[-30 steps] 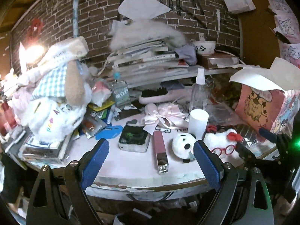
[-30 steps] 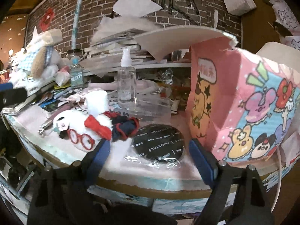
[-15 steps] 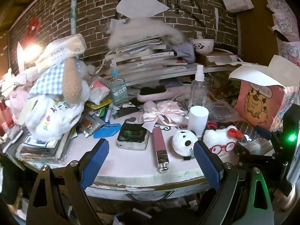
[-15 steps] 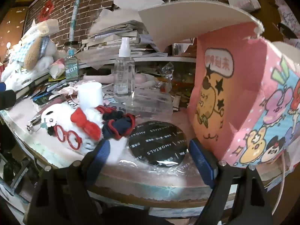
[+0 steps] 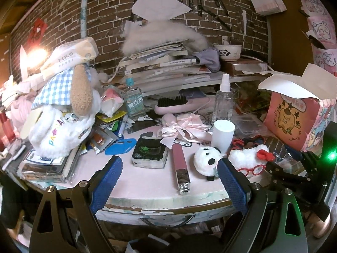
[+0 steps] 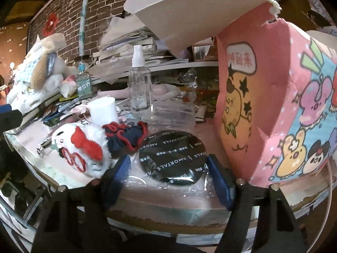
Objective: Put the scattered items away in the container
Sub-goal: 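Return the left gripper to the desk and grasp the black round compact with the right gripper, then carry the black compact with the right gripper into the white box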
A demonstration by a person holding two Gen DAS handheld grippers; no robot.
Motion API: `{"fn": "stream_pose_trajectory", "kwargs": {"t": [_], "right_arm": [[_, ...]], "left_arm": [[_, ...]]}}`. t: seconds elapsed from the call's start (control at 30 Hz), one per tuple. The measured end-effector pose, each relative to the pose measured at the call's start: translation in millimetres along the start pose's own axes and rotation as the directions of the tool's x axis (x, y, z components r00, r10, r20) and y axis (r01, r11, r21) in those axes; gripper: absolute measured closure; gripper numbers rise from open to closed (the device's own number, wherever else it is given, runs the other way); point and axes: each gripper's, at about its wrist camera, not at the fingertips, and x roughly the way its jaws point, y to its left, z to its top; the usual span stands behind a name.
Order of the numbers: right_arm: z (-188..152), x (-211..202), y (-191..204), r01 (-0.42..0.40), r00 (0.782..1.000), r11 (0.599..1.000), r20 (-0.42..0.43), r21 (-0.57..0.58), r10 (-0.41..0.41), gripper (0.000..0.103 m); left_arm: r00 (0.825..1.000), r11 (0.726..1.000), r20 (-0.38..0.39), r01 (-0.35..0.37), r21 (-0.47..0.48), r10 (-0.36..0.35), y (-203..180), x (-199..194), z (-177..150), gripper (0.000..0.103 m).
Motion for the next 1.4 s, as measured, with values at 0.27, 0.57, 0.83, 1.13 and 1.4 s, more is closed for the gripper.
{"fn": "stream_pose_trajectory", "kwargs": {"t": [0.27,0.57,0.83,1.13,1.4], "right_arm": [[1.0,-9.8,0.9,-0.024,0.999,1.0,0.046,0.006,0.023,0.033],[17.0,-19.3,2.4,-0.049,0.994,0.999,0.094,0.008,0.048,0.033],[35.5,-30.3,10.4,-0.203,0.972,0.979,0.121,0.018,0.199,0.033],[58.4,-49.6,24.9,-0.435,0.892,0.9,0.142,0.006,0.43,0.033],[91.3,-83.1,17.6,-0.509,0.84,0.86,0.2,-0.03,0.504,0.033]], "left_arm": [[1.0,1.0,-0.006,0.007,-0.005,-0.007,-0.6,2.3,-1.0,0.013],[0.999,1.0,-0.044,0.019,-0.011,-0.02,-7.1,18.6,-6.8,0.013],[0.999,1.0,-0.051,0.018,-0.009,-0.018,-8.7,19.8,-8.7,0.013],[0.999,1.0,-0.051,0.012,-0.008,-0.012,-7.7,17.9,-9.4,0.013],[0.999,1.0,-0.05,0.017,-0.005,-0.017,-7.2,17.6,-9.0,0.013]]}}
